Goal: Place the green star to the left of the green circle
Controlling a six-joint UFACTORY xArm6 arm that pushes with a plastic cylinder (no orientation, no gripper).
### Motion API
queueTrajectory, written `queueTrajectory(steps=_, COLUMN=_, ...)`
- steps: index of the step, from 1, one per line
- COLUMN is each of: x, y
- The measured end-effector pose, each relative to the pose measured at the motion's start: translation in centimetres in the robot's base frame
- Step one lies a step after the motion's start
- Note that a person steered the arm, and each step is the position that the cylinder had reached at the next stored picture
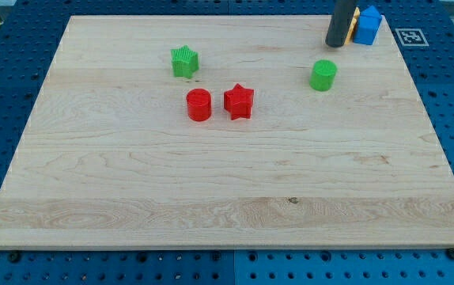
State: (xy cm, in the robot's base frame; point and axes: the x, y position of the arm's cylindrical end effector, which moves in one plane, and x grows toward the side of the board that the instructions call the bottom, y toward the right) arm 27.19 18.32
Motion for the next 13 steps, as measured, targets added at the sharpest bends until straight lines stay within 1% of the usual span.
queueTrajectory(steps=1, x=0.1, y=-0.2)
queueTrajectory(steps=2, x=3.1, y=-5.3)
queueTrajectory(steps=3, x=4.7, y=-7.9)
queueTrajectory(steps=5, x=4.8, y=-7.9)
queueTrajectory(steps=6, x=5.9, y=-7.8)
queueTrajectory(steps=7, x=8.9, y=-5.6)
queueTrajectory(steps=8, x=10.0, y=-3.3)
queueTrajectory(steps=9, x=10.0, y=-3.0)
queueTrajectory(steps=11, x=10.0, y=3.8)
queueTrajectory(steps=12, x=10.0, y=2.7)
queueTrajectory(steps=13, x=9.9, y=-5.3)
